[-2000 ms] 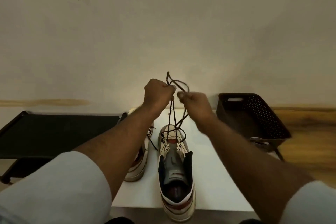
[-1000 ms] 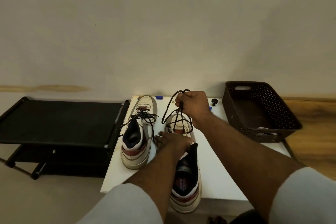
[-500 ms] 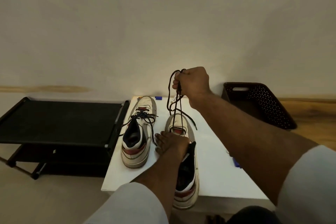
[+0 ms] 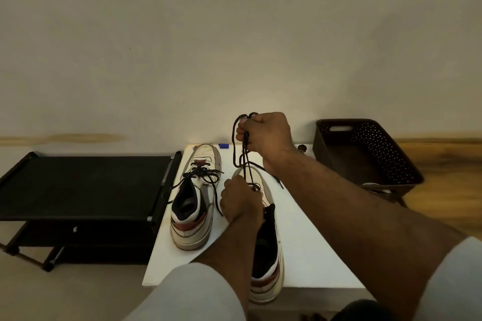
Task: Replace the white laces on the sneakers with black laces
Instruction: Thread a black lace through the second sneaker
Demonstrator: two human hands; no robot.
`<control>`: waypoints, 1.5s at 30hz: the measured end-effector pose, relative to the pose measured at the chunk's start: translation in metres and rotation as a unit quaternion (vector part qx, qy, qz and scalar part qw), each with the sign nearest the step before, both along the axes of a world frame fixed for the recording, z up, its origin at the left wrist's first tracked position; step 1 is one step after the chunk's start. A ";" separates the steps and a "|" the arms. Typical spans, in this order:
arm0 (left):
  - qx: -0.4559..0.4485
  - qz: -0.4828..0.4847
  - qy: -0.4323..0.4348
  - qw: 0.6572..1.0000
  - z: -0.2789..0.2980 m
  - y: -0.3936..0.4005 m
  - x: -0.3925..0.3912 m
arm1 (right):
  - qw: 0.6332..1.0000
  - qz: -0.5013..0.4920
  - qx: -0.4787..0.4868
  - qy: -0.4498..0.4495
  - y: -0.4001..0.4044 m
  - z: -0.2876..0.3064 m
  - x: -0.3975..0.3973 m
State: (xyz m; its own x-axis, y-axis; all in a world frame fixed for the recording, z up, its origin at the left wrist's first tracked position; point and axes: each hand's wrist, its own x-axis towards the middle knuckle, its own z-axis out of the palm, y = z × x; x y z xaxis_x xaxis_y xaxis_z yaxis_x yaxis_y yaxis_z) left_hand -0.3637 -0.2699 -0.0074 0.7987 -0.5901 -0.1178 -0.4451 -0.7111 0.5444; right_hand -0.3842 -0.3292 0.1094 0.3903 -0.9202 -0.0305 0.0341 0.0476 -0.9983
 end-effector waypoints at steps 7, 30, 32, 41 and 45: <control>-0.017 0.000 0.026 1.000 -0.005 0.002 -0.004 | 0.998 -0.033 0.016 -0.054 -0.001 0.012 -0.010; 0.006 -0.061 -0.040 0.997 -0.009 -0.011 -0.010 | 0.997 -0.060 0.031 -0.024 -0.007 0.001 -0.018; -0.009 -0.058 -0.032 0.998 -0.009 -0.011 -0.007 | 0.998 -0.045 0.025 -0.025 -0.006 0.002 -0.019; -0.124 -0.052 0.169 0.976 -0.033 -0.011 0.015 | 0.999 -0.028 0.017 -0.028 -0.010 0.010 -0.014; -0.171 -0.035 0.208 0.962 -0.033 -0.009 0.012 | 0.997 -0.021 0.046 -0.065 -0.006 0.013 -0.009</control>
State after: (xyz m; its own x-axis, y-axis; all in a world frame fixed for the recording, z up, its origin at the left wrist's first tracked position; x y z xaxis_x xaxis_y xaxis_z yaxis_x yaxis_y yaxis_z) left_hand -0.3515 -0.2793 -0.0404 0.6815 -0.7015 -0.2086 -0.1779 -0.4353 0.8825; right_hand -0.3930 -0.3352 0.1223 0.3579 -0.9314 -0.0667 0.1660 0.1338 -0.9770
